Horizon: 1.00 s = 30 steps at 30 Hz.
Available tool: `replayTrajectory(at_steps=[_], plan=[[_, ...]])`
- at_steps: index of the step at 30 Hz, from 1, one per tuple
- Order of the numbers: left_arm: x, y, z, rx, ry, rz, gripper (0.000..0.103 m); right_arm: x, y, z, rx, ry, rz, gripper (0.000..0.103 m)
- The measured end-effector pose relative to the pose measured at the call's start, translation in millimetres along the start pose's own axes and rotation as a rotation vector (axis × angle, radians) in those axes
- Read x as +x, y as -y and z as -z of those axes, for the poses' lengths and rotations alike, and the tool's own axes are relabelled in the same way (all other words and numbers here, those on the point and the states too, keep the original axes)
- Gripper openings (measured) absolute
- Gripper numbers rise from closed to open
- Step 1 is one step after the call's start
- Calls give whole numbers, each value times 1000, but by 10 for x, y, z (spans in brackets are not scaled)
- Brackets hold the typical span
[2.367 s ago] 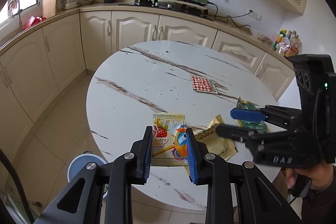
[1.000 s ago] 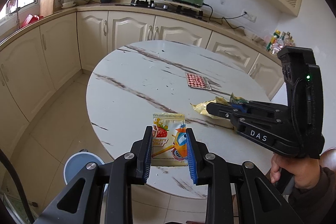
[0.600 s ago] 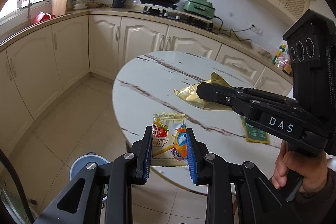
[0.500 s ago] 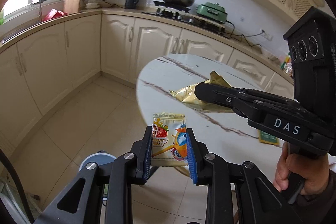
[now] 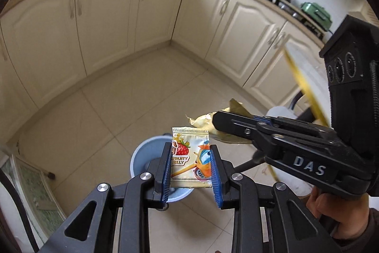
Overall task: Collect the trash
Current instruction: 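Carry the jelly packet and yellow bag over the blue bucket and open both tools, then bring both tools back toward the table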
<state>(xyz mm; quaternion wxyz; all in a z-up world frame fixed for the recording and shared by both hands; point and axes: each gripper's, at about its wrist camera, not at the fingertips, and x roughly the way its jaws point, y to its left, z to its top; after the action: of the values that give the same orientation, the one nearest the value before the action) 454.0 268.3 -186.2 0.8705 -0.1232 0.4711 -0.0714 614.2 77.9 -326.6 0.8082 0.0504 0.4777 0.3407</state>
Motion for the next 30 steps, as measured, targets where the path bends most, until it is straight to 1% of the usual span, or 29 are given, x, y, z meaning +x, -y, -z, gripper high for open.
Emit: replayTrajectory(at_steps=[2,3,5,7,8,9,10,13,15,17,18,19,20,22,24,27,29,30], plan=[[239,-77,-29,-4,-33,-21,25,314,102,30,14,-38,13,12],[352,-109,-36,-13,-54,-14,25,443,160,42,22,-57,21,16],[581,-180,-69,-31,-91,-5,25,651,267,70,39,-82,43,18],[786,-238,-81,-32,-118,-10,25,775,364,103,53,-93,50,26],[885,-269,-100,-37,-133,-6,25,824,404,115,58,-97,64,35],[996,-296,-133,-42,-147,0,25,849,442,134,60,-98,88,46],[1084,-305,-152,-47,-158,1,25,864,485,154,61,-101,111,51],[1310,-332,-208,-53,-178,4,25,826,551,185,66,-92,158,55],[1464,-358,-275,-69,-188,15,25,780,597,191,64,-84,179,63],[1541,-381,-318,-80,-195,-2,27,739,646,193,69,-73,191,63],[1562,-388,-343,-89,-197,0,30,709,648,179,70,-74,197,64],[1571,-389,-363,-97,-198,-4,37,692,647,176,65,-73,202,65],[1553,-361,-353,-99,-191,-13,47,656,654,171,62,-68,201,66],[1516,-326,-382,-92,-170,-42,55,629,633,156,68,-66,194,69],[1473,-254,-384,-94,-156,-61,55,566,611,144,64,-55,187,71],[1290,-221,-379,-107,-125,-116,56,477,477,107,55,-40,170,73],[1085,-193,-354,-110,-81,-149,58,391,365,100,38,-28,161,78],[968,-183,-354,-112,-56,-173,58,322,284,93,23,-17,152,78]])
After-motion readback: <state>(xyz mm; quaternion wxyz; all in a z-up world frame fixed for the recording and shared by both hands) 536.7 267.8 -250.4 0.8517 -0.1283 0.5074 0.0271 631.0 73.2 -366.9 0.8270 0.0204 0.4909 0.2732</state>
